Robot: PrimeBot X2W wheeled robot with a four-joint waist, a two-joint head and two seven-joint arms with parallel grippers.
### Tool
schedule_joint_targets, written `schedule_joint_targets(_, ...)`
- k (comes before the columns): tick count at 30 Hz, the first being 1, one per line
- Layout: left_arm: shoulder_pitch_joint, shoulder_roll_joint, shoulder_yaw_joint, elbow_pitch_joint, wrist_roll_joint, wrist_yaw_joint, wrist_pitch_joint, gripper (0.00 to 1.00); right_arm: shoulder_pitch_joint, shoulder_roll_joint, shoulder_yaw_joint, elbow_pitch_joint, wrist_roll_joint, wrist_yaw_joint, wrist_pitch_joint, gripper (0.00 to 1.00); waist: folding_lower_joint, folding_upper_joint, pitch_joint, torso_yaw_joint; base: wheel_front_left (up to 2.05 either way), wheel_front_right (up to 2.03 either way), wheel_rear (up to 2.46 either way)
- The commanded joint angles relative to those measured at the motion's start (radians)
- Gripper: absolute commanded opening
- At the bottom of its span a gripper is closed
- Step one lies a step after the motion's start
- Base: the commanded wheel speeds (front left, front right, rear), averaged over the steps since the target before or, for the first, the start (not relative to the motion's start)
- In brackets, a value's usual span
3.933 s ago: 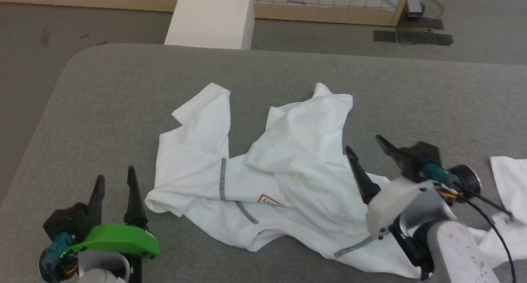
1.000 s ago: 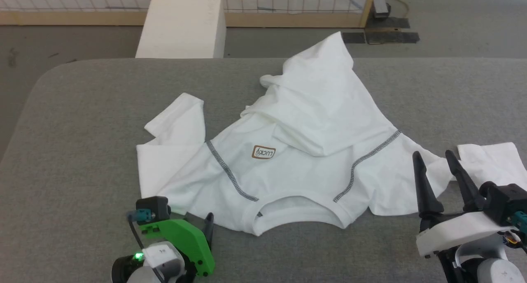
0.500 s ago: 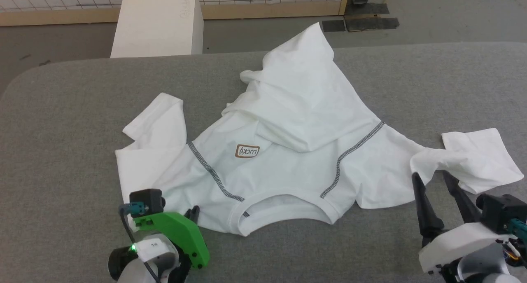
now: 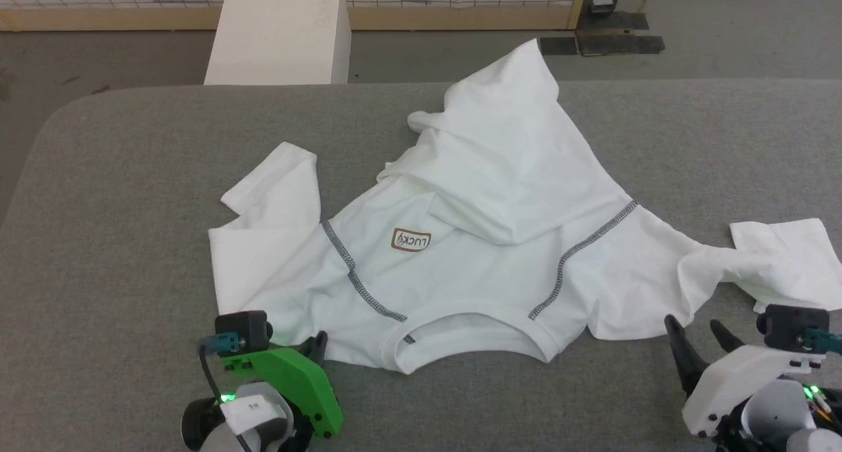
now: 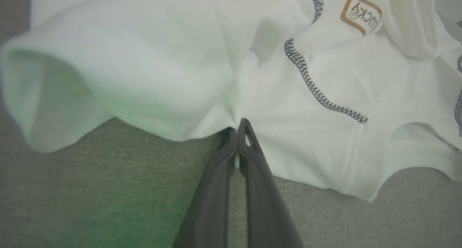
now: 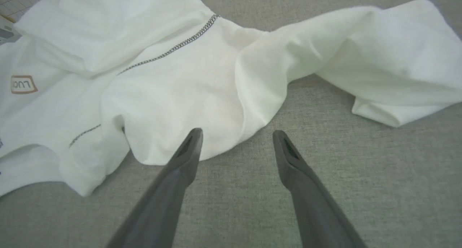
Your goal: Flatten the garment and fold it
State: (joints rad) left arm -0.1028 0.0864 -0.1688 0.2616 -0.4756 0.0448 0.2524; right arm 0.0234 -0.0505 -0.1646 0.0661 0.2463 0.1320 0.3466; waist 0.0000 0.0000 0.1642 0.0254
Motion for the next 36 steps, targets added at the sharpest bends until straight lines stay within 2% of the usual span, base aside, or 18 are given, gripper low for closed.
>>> schedule_joint_targets(1, 0.010, 0.002, -0.001, 0.006, -0.006, -0.001, 0.000, 0.00, -0.037, 0.000, -0.007, 0.013, -0.001, -0.001, -0.001, 1.00, 0.0000, 0.0000, 0.011, 0.014, 0.00, 0.00, 0.00)
schedule_joint_targets(9, -0.012, -0.006, -0.015, 0.007, -0.016, -0.006, -0.016, 0.00, -0.106, 0.000, -0.012, 0.108, -0.072, -0.001, 0.120, 1.00, 0.0000, 0.0000, 0.043, 0.043, 0.00, 0.00, 0.00)
schedule_joint_targets(10, -0.015, -0.006, -0.016, 0.008, -0.017, -0.006, -0.019, 0.00, -0.107, 0.000, -0.004, 0.112, -0.073, -0.001, 0.143, 0.92, 0.0000, 0.0000, 0.046, 0.045, 0.00, 0.00, 0.00)
schedule_joint_targets(11, -0.017, -0.007, -0.016, 0.008, -0.018, -0.006, -0.022, 0.00, -0.107, 0.000, 0.001, 0.112, -0.076, -0.001, 0.156, 0.56, 0.0000, 0.0000, 0.049, 0.046, 0.00, 0.00, 0.00)
schedule_joint_targets(14, -0.021, -0.005, -0.016, 0.012, -0.020, -0.008, -0.031, 0.00, -0.106, 0.000, 0.000, 0.099, -0.086, -0.001, 0.181, 0.00, 0.0000, 0.0000, 0.053, 0.047, 0.00, 0.00, 0.00)
schedule_joint_targets(22, -0.029, 0.007, -0.004, -0.012, -0.019, -0.019, -0.099, 0.00, -0.097, 0.000, -0.015, 0.018, -0.072, -0.001, 0.123, 0.00, 0.0000, 0.0000, 0.023, 0.028, 0.00, 0.00, 0.00)
schedule_joint_targets(27, -0.061, 0.011, 0.035, -0.133, -0.092, -0.072, -0.127, 0.00, -0.109, 0.000, -0.028, -0.121, -0.072, -0.001, 0.097, 0.00, 0.0000, 0.0000, -0.003, 0.011, 0.00, 0.00, 0.00)
schedule_joint_targets(32, -0.164, 0.054, 0.069, -0.298, -0.174, -0.107, -0.036, 0.00, -0.207, 0.000, 0.002, -0.300, -0.174, -0.001, 0.161, 0.00, 0.0000, 0.0000, -0.009, -0.016, 0.00, 0.00, 0.00)
schedule_joint_targets(36, -0.306, 0.075, 0.108, -0.403, -0.233, -0.080, 0.058, 0.00, -0.352, -0.057, 0.075, -0.375, -0.242, -0.001, 0.243, 0.00, 0.0000, 0.0000, 0.013, -0.036, 0.00, 0.00, 0.00)
